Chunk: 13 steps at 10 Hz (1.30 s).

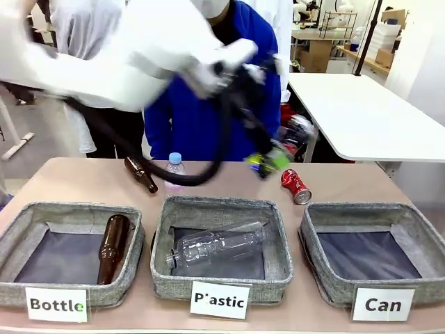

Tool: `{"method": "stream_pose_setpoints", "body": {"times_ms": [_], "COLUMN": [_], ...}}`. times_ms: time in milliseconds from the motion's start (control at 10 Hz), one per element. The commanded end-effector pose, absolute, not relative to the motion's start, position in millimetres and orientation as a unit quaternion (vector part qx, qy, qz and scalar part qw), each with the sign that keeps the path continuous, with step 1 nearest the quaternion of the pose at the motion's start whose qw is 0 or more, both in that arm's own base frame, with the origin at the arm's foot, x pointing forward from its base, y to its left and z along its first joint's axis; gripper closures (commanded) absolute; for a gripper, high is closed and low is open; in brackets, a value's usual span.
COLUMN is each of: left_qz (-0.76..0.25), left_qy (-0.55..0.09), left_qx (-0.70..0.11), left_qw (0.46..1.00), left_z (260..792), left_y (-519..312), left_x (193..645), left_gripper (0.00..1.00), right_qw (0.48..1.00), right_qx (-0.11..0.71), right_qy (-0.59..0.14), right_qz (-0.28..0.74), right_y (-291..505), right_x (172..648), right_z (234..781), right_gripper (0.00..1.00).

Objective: Sort the can waste into the basket.
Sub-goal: Pick up the can waste from the table and place it in the right Fabric basket.

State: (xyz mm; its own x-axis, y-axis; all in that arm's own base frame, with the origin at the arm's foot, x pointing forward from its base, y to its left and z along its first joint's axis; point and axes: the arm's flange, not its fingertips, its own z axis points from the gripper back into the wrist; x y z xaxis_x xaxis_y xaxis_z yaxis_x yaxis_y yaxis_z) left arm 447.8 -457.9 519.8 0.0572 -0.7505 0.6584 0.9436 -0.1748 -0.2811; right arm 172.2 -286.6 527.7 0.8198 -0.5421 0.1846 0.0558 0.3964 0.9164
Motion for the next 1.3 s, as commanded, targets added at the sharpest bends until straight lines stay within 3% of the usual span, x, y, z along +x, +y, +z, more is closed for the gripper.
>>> {"method": "stream_pose_setpoints", "body": {"times_ms": [0, 200, 400, 500, 1000, 1100, 1200], "left_qz": [-0.691, -0.702, -0.726, -0.704, -0.698, -0.721, -0.728], "left_qy": [-0.056, -0.064, -0.080, -0.069, -0.076, -0.081, -0.085], "left_qx": [-0.339, -0.250, -0.177, -0.261, -0.248, -0.239, -0.238], "left_qw": [0.636, 0.664, 0.660, 0.657, 0.667, 0.646, 0.637], "left_z": [497, 463, 434, 420, 418, 419, 419], "left_y": [-576, -686, -749, -667, -678, -676, -676], "left_x": [480, 455, 430, 403, 414, 415, 415], "left_gripper": [0.58, 0.58, 0.58, 0.58, 0.58, 0.58, 0.01], "right_qw": [0.790, 0.769, 0.789, 0.789, 0.789, 0.789, 0.789], "right_qx": [0.529, 0.558, 0.524, 0.524, 0.524, 0.524, 0.524], "right_qy": [-0.246, -0.246, -0.243, -0.243, -0.243, -0.243, -0.243], "right_qz": [-0.187, -0.193, -0.210, -0.210, -0.210, -0.210, -0.210], "right_y": [-320, -335, -316, -316, -316, -316, -316], "right_x": [174, 178, 165, 165, 165, 165, 165], "right_z": [526, 512, 524, 524, 524, 524, 524], "right_gripper": [0.00, 0.00, 0.00, 0.00, 0.00, 0.00, 0.00]}}
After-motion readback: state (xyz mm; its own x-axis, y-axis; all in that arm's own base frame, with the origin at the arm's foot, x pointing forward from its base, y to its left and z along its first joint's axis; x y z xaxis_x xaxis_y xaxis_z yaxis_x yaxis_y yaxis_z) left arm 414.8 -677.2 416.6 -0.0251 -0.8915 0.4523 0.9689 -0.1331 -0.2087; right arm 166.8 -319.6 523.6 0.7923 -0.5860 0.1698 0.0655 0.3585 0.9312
